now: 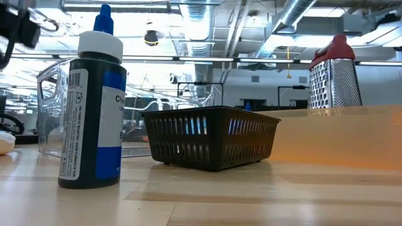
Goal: Pick & Place Food Item
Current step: Put the white donut into the black bin
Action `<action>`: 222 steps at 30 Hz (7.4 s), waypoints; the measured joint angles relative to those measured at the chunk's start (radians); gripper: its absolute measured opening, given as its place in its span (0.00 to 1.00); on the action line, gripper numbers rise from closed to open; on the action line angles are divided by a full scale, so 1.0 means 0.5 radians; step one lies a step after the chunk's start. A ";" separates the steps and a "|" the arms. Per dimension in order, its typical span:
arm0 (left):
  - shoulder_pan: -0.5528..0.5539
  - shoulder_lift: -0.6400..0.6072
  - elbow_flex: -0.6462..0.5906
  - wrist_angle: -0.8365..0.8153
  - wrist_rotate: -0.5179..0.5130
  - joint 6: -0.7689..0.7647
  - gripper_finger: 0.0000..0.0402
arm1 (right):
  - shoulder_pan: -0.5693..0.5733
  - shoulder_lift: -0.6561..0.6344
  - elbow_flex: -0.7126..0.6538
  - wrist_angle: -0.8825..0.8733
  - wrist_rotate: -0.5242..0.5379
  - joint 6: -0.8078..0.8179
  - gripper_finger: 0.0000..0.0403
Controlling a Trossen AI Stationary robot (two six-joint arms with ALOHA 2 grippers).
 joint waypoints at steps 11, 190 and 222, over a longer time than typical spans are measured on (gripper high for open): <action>0.011 0.000 -0.264 0.316 0.032 -0.496 0.65 | 0.027 -0.104 0.001 0.486 0.129 -0.698 0.41; 0.827 1.559 1.465 1.187 -0.369 3.828 0.35 | 0.473 -0.010 -0.002 1.598 0.280 -1.784 0.41; 0.849 1.558 1.462 1.196 -0.261 3.660 0.56 | 0.487 -0.010 -0.002 1.583 0.263 -1.769 0.45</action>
